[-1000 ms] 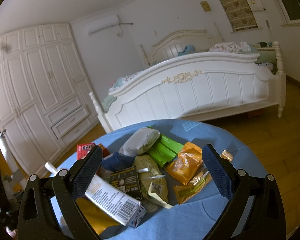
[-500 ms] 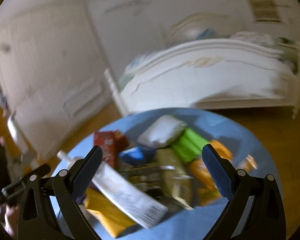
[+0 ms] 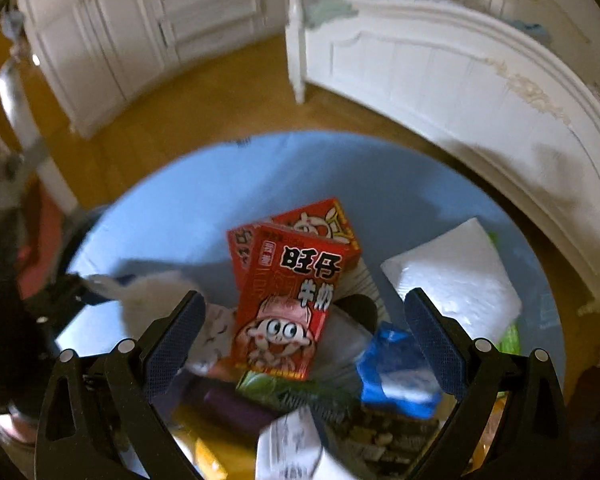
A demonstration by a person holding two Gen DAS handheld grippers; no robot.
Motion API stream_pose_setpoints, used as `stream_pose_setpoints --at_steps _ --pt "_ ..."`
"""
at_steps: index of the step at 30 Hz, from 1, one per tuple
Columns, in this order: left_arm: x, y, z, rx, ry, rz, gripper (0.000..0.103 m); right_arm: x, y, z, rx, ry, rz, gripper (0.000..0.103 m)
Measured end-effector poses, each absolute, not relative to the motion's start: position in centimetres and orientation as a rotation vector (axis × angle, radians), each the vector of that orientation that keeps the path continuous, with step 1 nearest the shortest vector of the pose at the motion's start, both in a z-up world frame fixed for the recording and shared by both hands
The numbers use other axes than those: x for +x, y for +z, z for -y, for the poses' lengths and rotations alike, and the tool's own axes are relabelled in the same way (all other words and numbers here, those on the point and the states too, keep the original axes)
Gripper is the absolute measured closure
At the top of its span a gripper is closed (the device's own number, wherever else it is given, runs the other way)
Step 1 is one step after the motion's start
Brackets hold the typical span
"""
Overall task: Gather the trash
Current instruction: 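Grasp the white fluffy toy with the left gripper while the right grasps a red carton, then carry both items over the black bin and open both grippers to drop them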
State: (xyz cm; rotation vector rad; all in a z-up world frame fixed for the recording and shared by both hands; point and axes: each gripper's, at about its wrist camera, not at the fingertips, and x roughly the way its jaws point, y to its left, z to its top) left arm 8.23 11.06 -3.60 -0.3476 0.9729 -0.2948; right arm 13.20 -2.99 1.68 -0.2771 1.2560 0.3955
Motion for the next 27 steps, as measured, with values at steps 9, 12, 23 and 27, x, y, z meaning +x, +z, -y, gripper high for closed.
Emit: stream_pose_setpoints --at_steps 9,12,23,27 --pt "8.2 -3.4 -11.6 -0.381 -0.331 -0.962 0.054 11.3 2.1 4.4 -0.101 0.440 -1.228 0.045" --pt "7.3 -2.4 -12.2 -0.410 -0.323 -0.928 0.055 9.8 4.9 6.6 0.036 0.487 -1.130 0.045" --pt "-4.2 4.4 -23.6 -0.492 -0.117 -0.660 0.056 2.5 8.7 1.0 0.059 0.619 -0.994 0.045" --pt "-7.9 1.9 -29.8 -0.563 0.026 -0.691 0.056 -0.1 7.9 -6.2 -0.044 0.746 -1.038 0.045"
